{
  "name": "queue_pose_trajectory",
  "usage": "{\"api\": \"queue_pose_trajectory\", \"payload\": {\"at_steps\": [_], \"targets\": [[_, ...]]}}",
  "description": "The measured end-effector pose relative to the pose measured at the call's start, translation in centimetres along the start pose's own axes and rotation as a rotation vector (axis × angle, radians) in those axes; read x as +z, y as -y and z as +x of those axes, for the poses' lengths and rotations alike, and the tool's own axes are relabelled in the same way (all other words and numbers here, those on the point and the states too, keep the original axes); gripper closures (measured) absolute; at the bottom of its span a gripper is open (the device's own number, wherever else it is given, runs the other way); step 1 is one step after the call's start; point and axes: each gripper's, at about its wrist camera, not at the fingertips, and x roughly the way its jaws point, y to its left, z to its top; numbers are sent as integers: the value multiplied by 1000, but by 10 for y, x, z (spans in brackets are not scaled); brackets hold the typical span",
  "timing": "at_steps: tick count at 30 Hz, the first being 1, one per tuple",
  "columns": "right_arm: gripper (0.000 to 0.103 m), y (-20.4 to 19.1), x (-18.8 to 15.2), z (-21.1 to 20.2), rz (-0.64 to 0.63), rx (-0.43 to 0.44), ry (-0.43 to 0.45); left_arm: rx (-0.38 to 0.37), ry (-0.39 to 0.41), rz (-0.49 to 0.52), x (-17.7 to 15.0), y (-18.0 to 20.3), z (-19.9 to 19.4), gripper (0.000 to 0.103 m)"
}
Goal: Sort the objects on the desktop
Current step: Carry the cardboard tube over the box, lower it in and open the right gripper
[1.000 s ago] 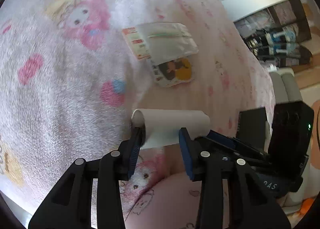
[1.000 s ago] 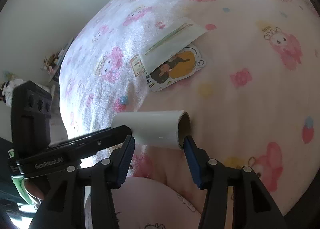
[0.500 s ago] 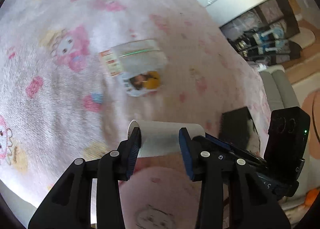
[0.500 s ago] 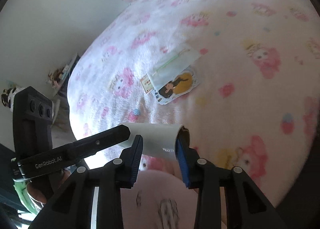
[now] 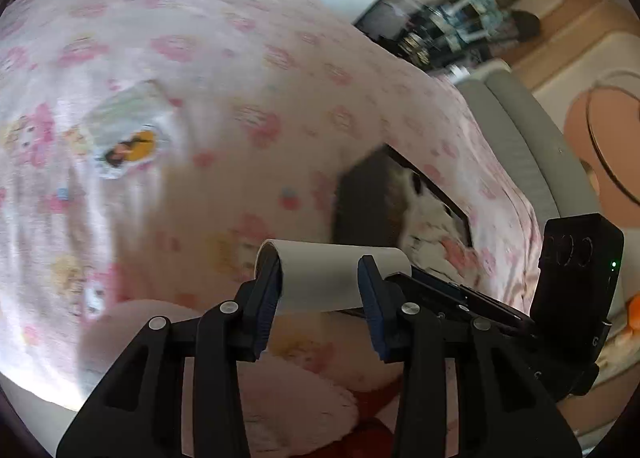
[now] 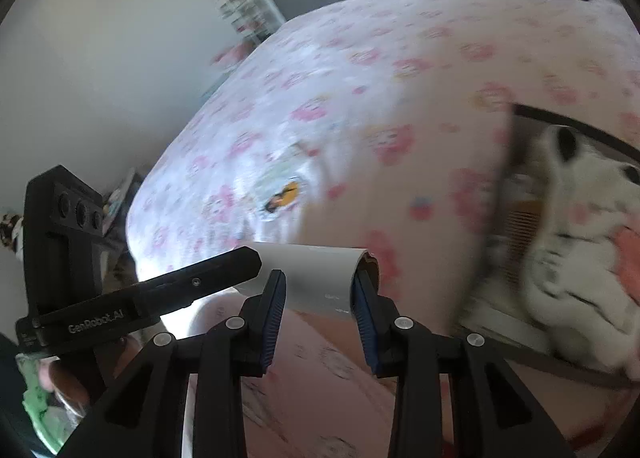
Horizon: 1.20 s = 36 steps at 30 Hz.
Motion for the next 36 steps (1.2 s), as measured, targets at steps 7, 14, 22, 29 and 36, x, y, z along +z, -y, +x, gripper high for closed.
{"api": "queue_pose_trajectory", "payload": {"at_steps": [7, 14, 22, 29, 36], "targets": [[72, 47, -21, -46, 80, -63, 69, -64, -62, 89, -20, 61, 30, 64], [72, 97, -36, -77, 190, -124, 150, -100, -94, 193, -22, 114, 67, 64], [72, 125, -33, -61, 218, -130, 154, 5, -147, 239, -19, 131, 110, 63], [72, 130, -37, -38, 229, -60, 119, 56, -165, 213, -18, 110, 112, 61], [72, 124, -41, -39, 217, -7, 140, -10, -45, 245, -18, 118, 77, 64]]}}
